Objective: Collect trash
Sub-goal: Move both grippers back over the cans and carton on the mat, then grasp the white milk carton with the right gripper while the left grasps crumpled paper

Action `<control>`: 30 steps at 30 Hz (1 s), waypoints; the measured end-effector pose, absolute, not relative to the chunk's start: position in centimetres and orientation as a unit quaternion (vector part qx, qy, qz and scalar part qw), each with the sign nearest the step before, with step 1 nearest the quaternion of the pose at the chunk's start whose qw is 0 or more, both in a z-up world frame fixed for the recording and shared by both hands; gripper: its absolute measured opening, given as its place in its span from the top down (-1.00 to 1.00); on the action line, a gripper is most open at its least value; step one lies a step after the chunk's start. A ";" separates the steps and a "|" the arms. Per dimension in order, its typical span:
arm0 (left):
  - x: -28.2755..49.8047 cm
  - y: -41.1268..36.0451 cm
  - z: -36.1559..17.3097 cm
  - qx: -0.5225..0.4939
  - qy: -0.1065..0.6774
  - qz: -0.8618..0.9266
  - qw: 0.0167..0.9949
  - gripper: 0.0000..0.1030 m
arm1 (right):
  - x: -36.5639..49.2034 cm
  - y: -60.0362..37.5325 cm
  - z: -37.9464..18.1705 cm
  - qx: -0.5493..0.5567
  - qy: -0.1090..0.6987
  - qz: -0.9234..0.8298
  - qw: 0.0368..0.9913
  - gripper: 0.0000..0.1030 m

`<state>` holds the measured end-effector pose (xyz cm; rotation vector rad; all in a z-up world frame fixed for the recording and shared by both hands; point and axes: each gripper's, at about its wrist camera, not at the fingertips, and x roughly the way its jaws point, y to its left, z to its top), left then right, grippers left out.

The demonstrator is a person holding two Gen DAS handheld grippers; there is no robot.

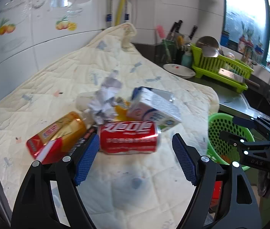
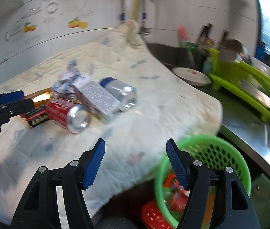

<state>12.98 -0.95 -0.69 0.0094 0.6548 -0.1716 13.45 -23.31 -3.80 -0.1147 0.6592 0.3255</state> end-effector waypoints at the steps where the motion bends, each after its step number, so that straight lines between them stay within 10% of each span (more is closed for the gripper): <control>1: 13.0 -0.4 -0.7 0.000 0.322 -0.080 0.943 -0.50 | 13.9 -22.7 -3.6 -0.064 0.320 0.169 0.930 -0.25; 30: 21.5 3.9 -1.2 -0.003 0.349 -0.051 0.936 -0.50 | 26.3 -13.4 -4.3 -0.165 0.335 0.342 0.863 -0.25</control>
